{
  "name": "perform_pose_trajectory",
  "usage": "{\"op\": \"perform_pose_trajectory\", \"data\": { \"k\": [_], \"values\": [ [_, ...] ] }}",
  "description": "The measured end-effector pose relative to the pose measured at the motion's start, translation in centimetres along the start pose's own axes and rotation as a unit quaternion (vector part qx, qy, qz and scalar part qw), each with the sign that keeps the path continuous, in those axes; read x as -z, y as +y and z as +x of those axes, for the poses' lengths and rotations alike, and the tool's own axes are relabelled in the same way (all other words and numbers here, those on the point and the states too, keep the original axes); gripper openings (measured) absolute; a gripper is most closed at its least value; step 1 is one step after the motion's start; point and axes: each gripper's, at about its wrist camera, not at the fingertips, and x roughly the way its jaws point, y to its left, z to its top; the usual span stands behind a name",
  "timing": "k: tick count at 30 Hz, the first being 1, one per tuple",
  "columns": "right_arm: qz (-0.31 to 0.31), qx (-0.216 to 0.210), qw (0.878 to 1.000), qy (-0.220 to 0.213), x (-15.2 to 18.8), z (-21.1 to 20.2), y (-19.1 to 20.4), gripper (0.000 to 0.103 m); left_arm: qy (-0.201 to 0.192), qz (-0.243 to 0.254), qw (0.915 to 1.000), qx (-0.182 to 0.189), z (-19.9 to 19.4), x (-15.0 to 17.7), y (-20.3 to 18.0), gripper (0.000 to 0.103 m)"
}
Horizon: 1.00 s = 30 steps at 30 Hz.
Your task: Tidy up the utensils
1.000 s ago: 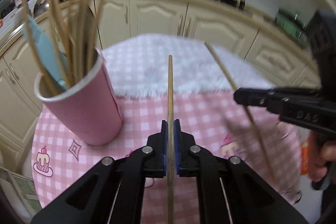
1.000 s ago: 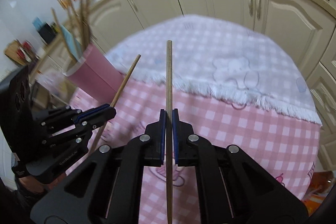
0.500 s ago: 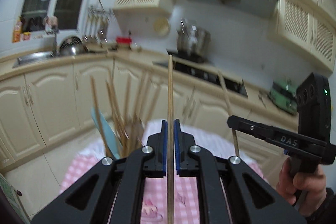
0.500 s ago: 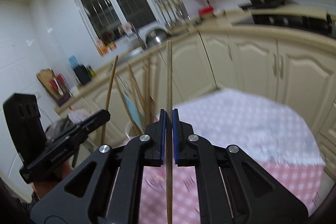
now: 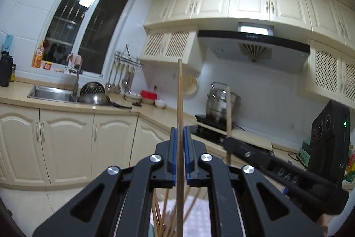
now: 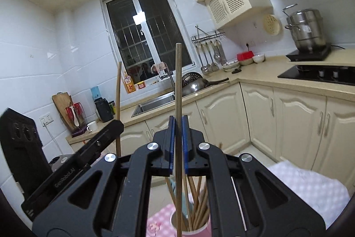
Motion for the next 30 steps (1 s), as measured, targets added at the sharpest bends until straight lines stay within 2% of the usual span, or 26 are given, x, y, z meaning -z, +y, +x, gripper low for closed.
{"op": "perform_pose_trajectory", "data": {
  "k": [5,12,23,25,26,27,28,29,30],
  "values": [
    [0.008,0.000,1.000,-0.005,0.6,2.6,-0.7,0.006,-0.008,-0.010,0.9999,-0.009,2.5,0.9,0.9,0.005],
    [0.000,0.010,1.000,-0.001,2.3,4.6,-1.0,0.006,0.002,-0.023,0.9996,-0.017,5.0,3.4,2.4,0.006],
    [-0.012,0.019,0.999,0.037,5.4,6.6,-1.5,0.007,0.029,-0.025,0.9989,-0.028,6.3,7.0,3.8,0.006],
    [-0.014,0.019,0.999,0.049,5.6,6.5,-1.5,0.015,0.035,-0.024,0.9987,-0.028,5.9,7.2,3.9,0.008],
    [-0.015,0.022,0.998,0.051,5.6,6.2,-1.6,0.039,0.039,-0.022,0.9986,-0.027,5.6,7.2,4.0,0.014],
    [-0.014,0.031,0.998,0.046,5.5,5.7,-1.6,0.067,0.035,-0.021,0.9985,-0.036,4.9,7.0,4.2,0.033],
    [-0.007,0.042,0.998,0.035,5.3,5.0,-1.9,0.079,0.034,-0.021,0.9986,-0.034,4.5,6.8,4.4,0.052],
    [0.002,0.042,0.999,0.021,4.9,4.0,-2.3,0.088,0.032,-0.023,0.9985,-0.039,3.9,6.5,4.7,0.081],
    [0.006,0.043,0.999,0.015,4.6,3.5,-2.5,0.088,0.025,-0.027,0.9983,-0.044,3.3,6.3,5.0,0.089]
  ]
}}
